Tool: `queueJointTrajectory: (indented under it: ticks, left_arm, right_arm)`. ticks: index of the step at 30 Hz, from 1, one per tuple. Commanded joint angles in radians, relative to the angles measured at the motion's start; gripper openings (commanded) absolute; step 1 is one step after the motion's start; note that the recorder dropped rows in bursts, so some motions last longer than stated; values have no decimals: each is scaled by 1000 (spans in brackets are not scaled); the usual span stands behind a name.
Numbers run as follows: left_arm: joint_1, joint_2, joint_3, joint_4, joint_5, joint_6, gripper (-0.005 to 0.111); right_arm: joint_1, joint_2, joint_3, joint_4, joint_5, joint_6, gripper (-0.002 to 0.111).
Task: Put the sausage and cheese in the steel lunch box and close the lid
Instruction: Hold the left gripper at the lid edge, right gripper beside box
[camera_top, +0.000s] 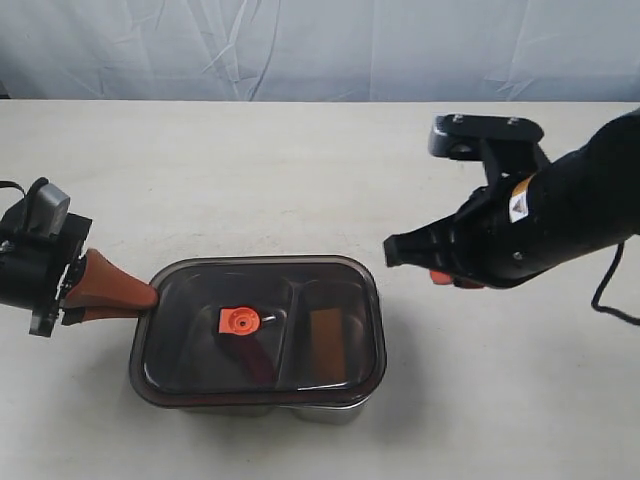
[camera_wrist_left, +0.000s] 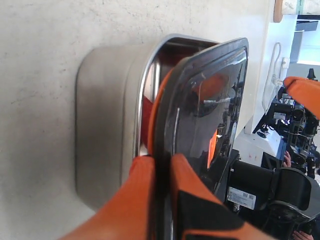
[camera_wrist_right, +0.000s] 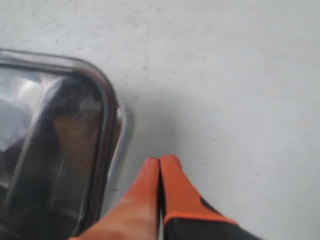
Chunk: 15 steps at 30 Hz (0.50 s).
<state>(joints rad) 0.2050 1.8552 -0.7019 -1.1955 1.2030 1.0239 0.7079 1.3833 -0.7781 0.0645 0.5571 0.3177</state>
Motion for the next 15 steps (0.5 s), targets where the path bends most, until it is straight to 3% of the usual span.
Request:
queueJointTrajectory:
  ticks: [1,4,15]
  left_arm:
    - [-18,-7,4,7,18,5,0]
    - [-26,-16,4,1,18,-7,0]
    - [-28,-98,1,9,18,-56,0]
  right_arm:
    - [-146,-2,3,181,-4,-214,-1]
    - [-183,8,3,297,12,-372,-1]
    - [-188,92,5,346,39,-434,-1]
